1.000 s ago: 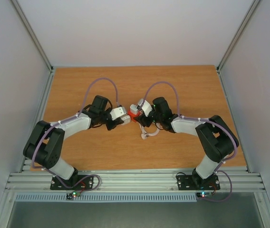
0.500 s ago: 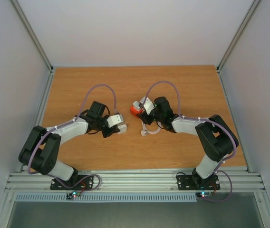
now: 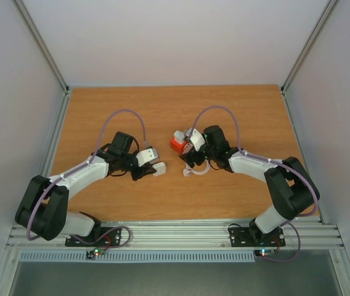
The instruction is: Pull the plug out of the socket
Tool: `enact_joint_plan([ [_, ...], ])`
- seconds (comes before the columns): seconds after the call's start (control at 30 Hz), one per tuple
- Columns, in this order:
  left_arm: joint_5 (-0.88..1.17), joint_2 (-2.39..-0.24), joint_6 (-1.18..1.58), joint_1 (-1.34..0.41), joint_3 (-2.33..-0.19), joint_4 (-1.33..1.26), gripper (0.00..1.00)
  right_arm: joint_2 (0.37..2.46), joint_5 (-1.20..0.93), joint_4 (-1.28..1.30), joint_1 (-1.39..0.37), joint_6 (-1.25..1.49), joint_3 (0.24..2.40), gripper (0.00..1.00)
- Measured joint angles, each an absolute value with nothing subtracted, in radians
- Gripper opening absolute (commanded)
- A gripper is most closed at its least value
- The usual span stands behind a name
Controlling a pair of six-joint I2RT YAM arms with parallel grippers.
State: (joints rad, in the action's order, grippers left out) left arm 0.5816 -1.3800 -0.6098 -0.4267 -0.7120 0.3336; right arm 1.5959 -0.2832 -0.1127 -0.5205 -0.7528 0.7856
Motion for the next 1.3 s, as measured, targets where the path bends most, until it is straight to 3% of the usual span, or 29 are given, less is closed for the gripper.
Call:
enact_joint_plan([
  [0.5, 0.618, -1.227, -0.585, -0.418, -0.714, 0.479, 0.14, 1.404, -0.339, 0.104, -0.476, -0.749, 0.78, 0.99],
  [0.73, 0.65, -1.151, -0.59, -0.418, -0.747, 0.554, 0.19, 1.265, -0.364, 0.259, -0.454, -0.738, 0.784, 0.99],
  [1.0, 0.765, -1.026, -0.594, -0.416, -0.757, 0.549, 0.18, 1.235, -0.475, 0.404, -0.453, -0.693, 0.926, 0.99],
  [1.3, 0.87, -1.036, -0.528, -0.416, -0.831, 0.497, 0.17, 1.248, -0.58, 0.418, -0.473, -0.667, 1.05, 0.99],
])
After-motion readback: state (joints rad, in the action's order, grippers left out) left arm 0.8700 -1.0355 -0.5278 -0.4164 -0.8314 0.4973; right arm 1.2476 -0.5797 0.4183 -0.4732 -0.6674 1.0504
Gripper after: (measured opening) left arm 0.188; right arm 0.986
